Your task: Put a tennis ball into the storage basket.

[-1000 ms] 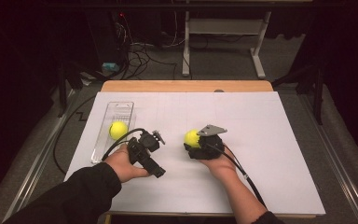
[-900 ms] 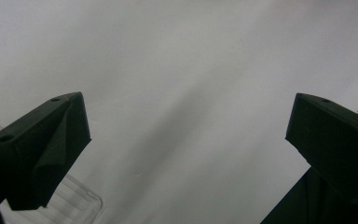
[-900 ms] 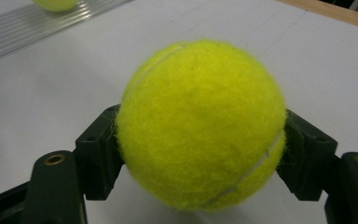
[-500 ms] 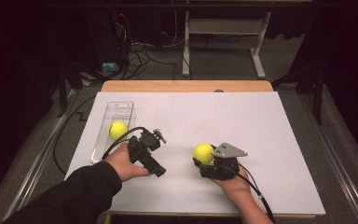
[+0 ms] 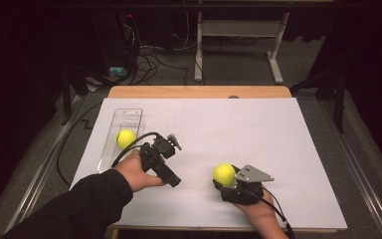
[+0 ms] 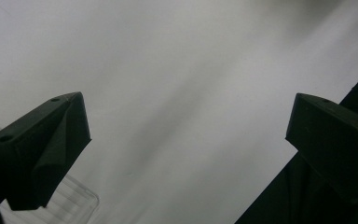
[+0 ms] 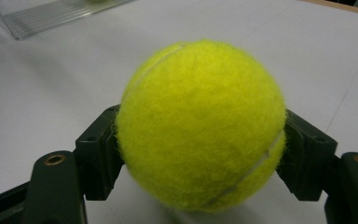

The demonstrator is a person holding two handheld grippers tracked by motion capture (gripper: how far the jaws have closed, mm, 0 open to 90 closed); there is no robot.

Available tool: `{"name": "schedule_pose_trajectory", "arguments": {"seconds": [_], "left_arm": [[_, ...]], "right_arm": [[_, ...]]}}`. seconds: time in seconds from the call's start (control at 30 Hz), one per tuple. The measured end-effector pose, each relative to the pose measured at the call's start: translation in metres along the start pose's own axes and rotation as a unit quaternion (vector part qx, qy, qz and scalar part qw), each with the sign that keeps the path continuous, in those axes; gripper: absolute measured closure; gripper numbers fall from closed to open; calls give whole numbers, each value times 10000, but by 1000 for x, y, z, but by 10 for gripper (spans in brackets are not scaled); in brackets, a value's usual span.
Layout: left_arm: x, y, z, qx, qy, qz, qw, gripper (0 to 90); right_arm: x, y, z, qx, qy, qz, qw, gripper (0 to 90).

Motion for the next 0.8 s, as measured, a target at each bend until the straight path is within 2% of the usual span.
{"name": "schedule_pose_trajectory", "arguments": {"seconds": [0.2,0.5,0.8], "left_arm": [[-10,-12,2,-81,39,-64,9999,5],[-28,-32,-1,-84,146,-247,9996,5],[-37,-46,-12,-138,324,-214,9992,5]], "right_arm": [[9,-5,0,-179,-110,113,9997,276],[22,-10,-5,-320,-306,48,9990,276],[31,-12,-6,-436,-472,-39,9979,276]]}}
Point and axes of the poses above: each handheld gripper's, and its own axes: z roughly backward along the jaws, y roughly out of its underside, x roughly to its left, the point moved 2 cm from there along -z, roughly forward along the jaws, and after that the axes turned 14 degrees about -x, right-handed, at the moved point
